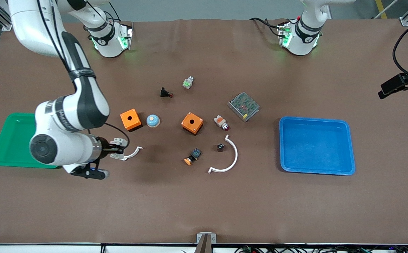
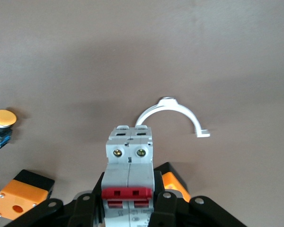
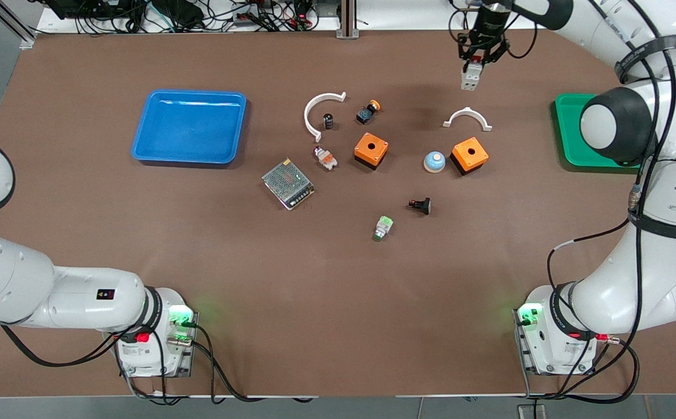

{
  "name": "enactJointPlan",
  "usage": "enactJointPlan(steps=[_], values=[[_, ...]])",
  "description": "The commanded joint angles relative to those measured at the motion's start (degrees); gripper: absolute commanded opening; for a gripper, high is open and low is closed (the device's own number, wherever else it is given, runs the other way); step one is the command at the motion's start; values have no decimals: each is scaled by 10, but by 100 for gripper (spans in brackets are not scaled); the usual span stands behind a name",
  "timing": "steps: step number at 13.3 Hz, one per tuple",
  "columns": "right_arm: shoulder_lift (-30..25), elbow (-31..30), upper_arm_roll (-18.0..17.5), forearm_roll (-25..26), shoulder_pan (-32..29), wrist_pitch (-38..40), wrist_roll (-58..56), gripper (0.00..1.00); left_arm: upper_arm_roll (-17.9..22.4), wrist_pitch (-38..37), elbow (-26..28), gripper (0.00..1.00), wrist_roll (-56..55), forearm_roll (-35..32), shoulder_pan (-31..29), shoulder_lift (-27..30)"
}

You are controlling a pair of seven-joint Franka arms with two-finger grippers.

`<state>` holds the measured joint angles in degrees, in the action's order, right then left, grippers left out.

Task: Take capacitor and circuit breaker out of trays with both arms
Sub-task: 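Carry the breaker with the right gripper toward the orange box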

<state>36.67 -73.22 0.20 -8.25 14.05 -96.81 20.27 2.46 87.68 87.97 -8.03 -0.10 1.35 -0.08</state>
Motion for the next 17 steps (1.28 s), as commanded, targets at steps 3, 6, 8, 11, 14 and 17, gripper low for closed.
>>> enactJointPlan(steps=[3,6,8,11,14,17], values=[[2,-48,8,-20,31,-91,62,12,-30,24,68,100,6,12,-20,59],[5,-61,8,-20,41,-122,85,12,-37,24,65,100,6,15,-19,61],[17,-63,8,-20,55,-144,108,12,-37,22,63,100,4,27,-19,63],[18,-92,8,-20,71,-181,121,14,-48,20,67,100,2,21,-19,62],[28,-97,9,-19,86,-189,123,17,-61,20,66,100,4,11,-18,61],[31,-128,9,-20,106,-247,162,19,-76,19,65,100,6,-5,-20,63]])
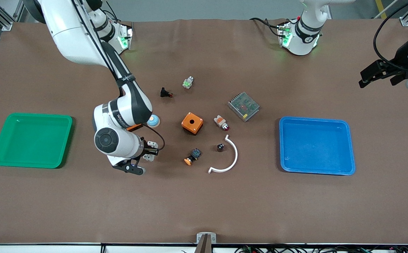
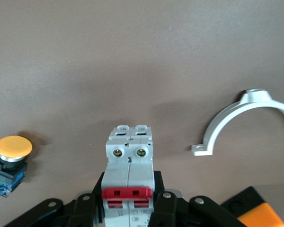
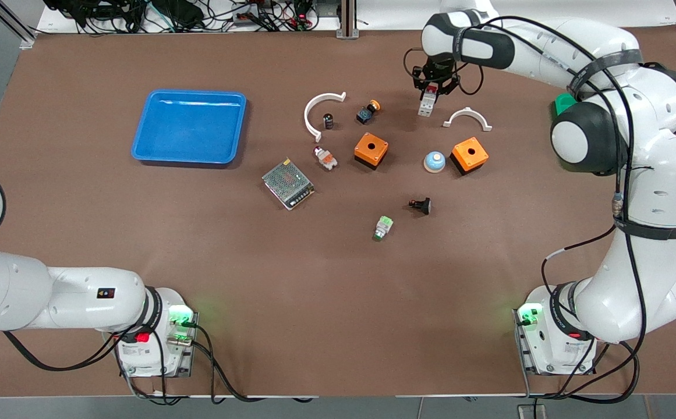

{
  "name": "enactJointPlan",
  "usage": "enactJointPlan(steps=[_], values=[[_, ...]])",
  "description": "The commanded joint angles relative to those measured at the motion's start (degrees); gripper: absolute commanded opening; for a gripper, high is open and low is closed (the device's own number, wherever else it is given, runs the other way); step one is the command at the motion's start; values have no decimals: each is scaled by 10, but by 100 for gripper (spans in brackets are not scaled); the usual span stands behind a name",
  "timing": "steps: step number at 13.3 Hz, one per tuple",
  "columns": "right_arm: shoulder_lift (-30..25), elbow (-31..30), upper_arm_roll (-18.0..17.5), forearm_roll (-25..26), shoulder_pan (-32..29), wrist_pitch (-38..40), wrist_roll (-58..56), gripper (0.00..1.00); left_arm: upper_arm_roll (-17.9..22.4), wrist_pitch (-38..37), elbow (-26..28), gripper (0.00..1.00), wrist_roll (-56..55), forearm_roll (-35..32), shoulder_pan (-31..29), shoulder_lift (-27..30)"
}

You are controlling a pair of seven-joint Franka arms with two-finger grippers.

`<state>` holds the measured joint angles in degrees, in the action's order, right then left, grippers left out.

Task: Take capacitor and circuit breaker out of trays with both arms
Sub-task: 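Carry the breaker with the right gripper toward the orange box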

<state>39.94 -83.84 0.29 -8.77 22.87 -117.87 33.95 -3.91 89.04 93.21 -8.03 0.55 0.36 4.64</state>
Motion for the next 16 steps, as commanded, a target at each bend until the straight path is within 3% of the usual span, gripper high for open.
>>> enactJointPlan(steps=[1,2,11,12,14,16], values=[[-2,-32,8,-13,20,-51,30,19,-12,3,11,100,6,-12,-9,16],[-1,-33,8,-13,21,-55,31,25,-13,-1,9,100,6,-12,-9,16],[28,-33,9,19,47,-86,30,34,-14,-7,-39,100,5,-14,-5,-15],[28,-33,9,19,48,-86,31,42,-14,-8,-46,100,5,-14,-4,-26],[25,-28,9,19,48,-84,31,100,-15,-8,-45,100,6,-14,-3,-35],[17,-23,11,18,44,-68,27,100,-15,-8,-46,100,5,-14,-4,-39]])
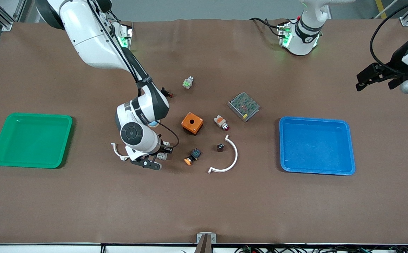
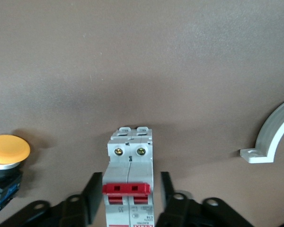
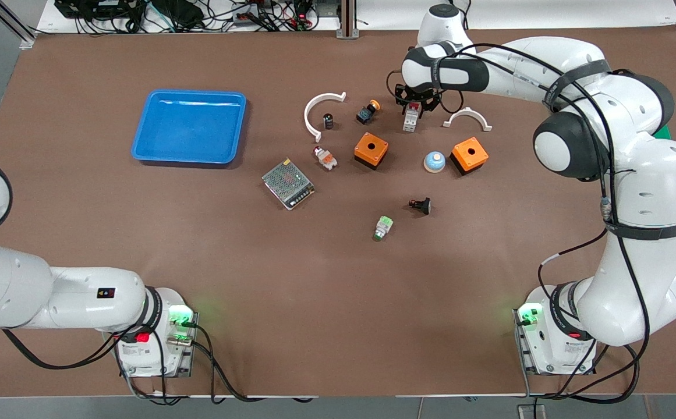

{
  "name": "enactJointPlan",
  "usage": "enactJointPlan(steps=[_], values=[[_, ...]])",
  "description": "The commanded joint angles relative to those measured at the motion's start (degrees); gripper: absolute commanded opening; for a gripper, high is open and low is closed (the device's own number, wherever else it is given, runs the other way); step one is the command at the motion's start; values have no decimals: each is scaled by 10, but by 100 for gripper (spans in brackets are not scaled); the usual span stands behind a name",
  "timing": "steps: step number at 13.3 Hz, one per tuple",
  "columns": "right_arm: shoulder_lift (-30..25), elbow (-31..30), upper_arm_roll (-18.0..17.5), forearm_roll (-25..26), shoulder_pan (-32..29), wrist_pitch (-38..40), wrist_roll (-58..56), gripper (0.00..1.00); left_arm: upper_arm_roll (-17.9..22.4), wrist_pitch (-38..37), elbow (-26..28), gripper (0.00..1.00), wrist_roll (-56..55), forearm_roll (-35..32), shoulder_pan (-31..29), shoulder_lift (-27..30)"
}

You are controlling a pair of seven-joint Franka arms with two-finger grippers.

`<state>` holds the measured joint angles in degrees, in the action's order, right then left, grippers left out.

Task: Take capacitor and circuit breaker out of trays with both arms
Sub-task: 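Lower the breaker onto the table beside the orange box and open the right gripper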

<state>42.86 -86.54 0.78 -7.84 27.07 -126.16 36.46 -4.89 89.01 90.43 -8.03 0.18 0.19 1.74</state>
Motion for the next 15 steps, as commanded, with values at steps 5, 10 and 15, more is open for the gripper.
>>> enactJointPlan(steps=[5,10,15], values=[[-49,99,43,44,-8,217,-9,100,-4,-7,-18,100,5,-11,-4,-10],[-201,93,65,57,-79,384,-169,100,-2,-9,-24,100,6,-11,-11,-10],[-350,-5,65,86,-150,426,-299,100,-3,-34,-23,100,-1,-11,-8,-8]])
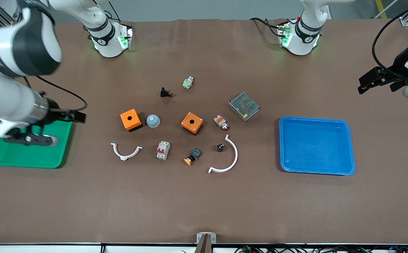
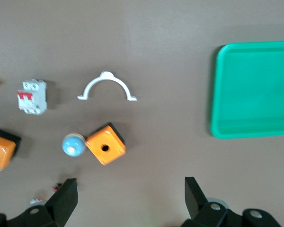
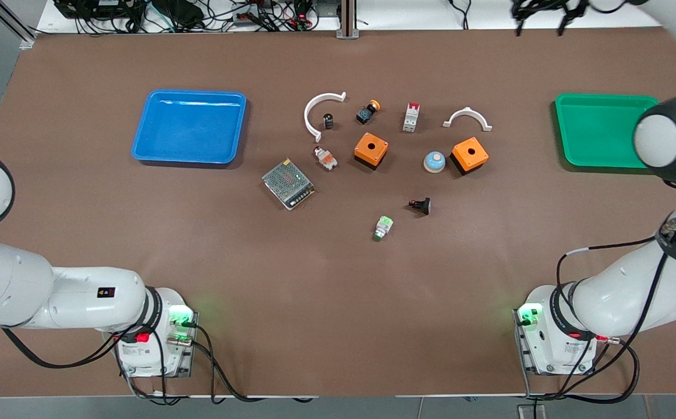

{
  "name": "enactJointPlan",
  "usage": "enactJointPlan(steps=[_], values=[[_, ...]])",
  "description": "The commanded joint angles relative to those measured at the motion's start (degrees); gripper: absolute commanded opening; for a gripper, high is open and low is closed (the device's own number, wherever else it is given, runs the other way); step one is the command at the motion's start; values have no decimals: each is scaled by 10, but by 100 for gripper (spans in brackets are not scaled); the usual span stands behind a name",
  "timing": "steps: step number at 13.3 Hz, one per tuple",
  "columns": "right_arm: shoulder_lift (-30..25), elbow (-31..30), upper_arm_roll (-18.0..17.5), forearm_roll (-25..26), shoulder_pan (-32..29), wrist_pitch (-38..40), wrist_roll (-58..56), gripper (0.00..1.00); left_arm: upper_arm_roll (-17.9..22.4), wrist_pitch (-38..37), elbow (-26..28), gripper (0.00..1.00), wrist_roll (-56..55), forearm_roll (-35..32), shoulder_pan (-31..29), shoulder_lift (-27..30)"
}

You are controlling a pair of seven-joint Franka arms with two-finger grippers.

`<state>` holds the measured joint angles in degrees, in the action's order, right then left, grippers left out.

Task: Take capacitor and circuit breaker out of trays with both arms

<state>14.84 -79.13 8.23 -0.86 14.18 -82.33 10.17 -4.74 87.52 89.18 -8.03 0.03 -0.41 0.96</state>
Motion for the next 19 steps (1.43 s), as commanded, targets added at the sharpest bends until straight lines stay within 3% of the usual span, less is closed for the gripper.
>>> enactJointPlan(steps=[1,4,9,12,19], values=[[-94,-101,-9,25,-34,-12,-65,100,-5,-20,-9,100,0,-12,-2,0],[-141,-144,-9,33,-70,-17,-131,100,-5,-30,-6,100,-1,-14,0,3],[-168,-164,-9,49,-91,-20,-156,100,-15,-30,-1,100,-2,-14,0,3],[-204,-212,-9,58,-100,-54,-157,100,-16,-30,-1,100,-3,-25,0,4],[-208,-212,-9,66,-141,-70,-238,100,-16,-29,-15,100,5,-53,1,-2]])
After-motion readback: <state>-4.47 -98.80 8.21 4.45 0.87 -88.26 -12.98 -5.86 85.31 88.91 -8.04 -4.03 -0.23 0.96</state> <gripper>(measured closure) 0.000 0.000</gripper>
